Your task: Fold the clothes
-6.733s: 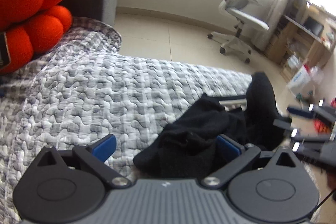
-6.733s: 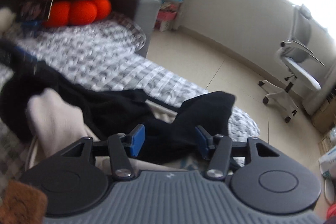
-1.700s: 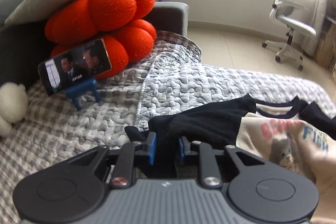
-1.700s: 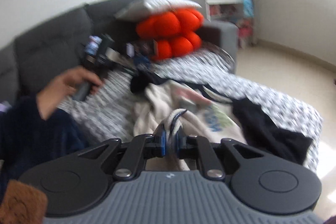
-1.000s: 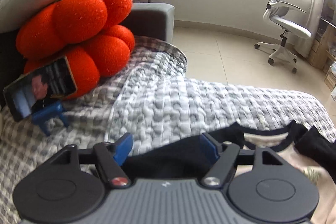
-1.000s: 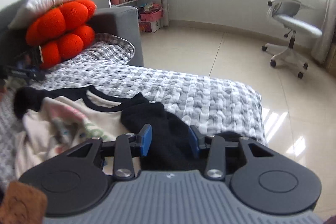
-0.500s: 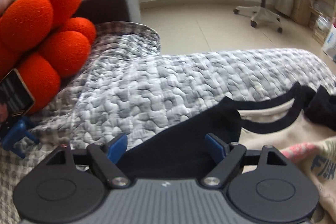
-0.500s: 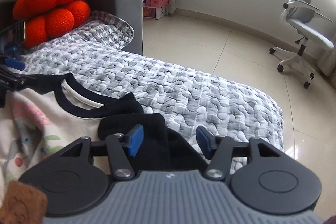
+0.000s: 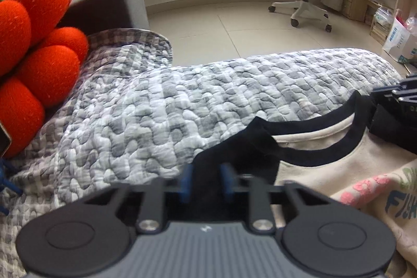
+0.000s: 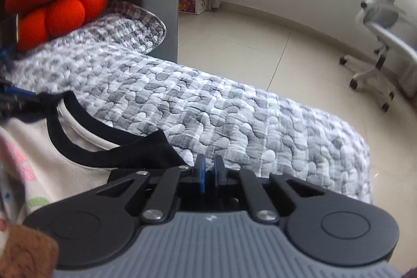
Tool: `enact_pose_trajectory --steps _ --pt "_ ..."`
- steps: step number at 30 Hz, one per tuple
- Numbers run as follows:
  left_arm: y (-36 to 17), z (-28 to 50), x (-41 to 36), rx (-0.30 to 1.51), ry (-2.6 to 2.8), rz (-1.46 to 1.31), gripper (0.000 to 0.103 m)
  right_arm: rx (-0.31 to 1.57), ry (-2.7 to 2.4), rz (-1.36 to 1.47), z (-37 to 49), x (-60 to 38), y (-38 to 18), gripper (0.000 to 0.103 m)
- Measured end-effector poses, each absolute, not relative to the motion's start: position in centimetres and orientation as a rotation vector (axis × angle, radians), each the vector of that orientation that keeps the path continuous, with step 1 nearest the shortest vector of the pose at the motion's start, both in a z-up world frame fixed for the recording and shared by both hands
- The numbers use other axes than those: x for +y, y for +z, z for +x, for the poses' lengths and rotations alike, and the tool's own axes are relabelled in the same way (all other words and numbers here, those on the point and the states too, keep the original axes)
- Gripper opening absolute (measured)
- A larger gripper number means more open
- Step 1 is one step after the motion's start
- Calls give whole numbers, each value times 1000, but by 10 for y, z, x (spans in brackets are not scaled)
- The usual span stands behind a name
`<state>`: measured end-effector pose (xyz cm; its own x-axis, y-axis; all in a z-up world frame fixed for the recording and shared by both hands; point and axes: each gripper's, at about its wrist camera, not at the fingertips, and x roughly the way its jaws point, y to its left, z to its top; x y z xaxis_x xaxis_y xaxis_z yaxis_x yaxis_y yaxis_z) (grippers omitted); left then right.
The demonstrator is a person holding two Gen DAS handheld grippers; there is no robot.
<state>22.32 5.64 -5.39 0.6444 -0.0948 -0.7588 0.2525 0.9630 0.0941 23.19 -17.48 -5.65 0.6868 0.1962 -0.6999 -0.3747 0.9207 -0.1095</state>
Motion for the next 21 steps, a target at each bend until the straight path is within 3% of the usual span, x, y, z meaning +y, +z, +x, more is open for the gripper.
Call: enact_pose_trajectory --steps 12,17,21 --pt "-24 223 67 682 -128 109 3 529 123 -171 231 -206 -12 6" --pt "-28 224 62 688 -133 136 3 565 -108 -287 244 -218 -19 6" --pt "-33 228 70 714 -123 99 4 707 -412 -414 262 -251 -46 7"
